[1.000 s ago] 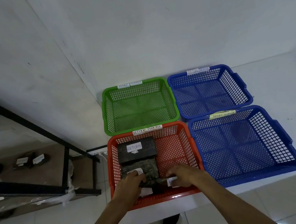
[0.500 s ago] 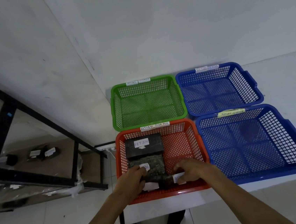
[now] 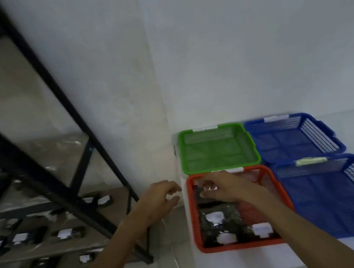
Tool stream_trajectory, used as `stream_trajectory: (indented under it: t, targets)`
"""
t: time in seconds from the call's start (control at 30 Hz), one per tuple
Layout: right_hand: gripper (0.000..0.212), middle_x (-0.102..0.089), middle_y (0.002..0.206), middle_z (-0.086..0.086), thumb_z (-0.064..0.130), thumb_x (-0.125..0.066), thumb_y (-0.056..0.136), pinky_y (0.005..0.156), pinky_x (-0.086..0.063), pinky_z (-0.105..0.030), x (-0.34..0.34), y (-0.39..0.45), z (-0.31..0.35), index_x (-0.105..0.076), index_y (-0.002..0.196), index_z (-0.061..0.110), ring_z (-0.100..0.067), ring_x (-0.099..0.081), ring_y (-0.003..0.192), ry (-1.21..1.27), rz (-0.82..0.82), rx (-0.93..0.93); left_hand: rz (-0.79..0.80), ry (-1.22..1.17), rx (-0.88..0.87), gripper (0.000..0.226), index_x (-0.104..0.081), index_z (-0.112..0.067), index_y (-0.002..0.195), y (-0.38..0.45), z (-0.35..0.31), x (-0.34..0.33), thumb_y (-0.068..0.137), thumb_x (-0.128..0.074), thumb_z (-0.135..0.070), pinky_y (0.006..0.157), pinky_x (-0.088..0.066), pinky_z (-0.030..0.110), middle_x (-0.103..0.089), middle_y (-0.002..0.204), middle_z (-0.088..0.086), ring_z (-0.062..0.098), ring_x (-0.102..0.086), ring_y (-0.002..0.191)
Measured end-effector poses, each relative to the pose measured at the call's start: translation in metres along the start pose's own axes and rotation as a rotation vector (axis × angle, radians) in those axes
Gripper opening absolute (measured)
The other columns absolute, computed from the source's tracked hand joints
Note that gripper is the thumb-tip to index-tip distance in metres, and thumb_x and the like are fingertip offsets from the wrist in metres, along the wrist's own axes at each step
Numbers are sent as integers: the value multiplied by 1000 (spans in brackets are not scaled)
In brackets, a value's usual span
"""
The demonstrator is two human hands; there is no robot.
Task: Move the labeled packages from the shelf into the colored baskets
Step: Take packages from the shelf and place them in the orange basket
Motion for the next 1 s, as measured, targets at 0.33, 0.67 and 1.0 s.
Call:
stream_trajectory:
  t: [0.33,0.67,1.0]
  targets:
    - [18,-69,94,13,32,-65,94,77,-48,-9,45,24,336,-65,111,27,-1,-65,90,-59,-246,479,-490,40,31,18,-71,-28,108,-187,75,269,90,-69,-25,82,-55,22,-71,100,-16,-4,-66,90]
    - [32,-67,103,9,39,-62,95,85,-56,-27,47,64,616,-62,123,23,-4,-64,94,-181,-334,848,-756,223,204,16,-74,-23,106,-329,169,481,91,-69,-26,87,-56,23,-74,98,-10,-3,-67,90]
    - [26,-69,100,10,42,-63,93,86,-57,-34,93,153,816,-67,112,25,-7,-64,93,-262,-532,909,-878,194,187,8,-75,-28,95,-369,283,669,90,-70,-28,81,-60,32,-75,89,-10,3,-70,85]
Point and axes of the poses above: each hand's wrist, its own y-axis towards the middle knuckle, its own x-axis out of the back of the hand, z = x × y, the point moved 9 cm from there along y, towards the middle knuckle
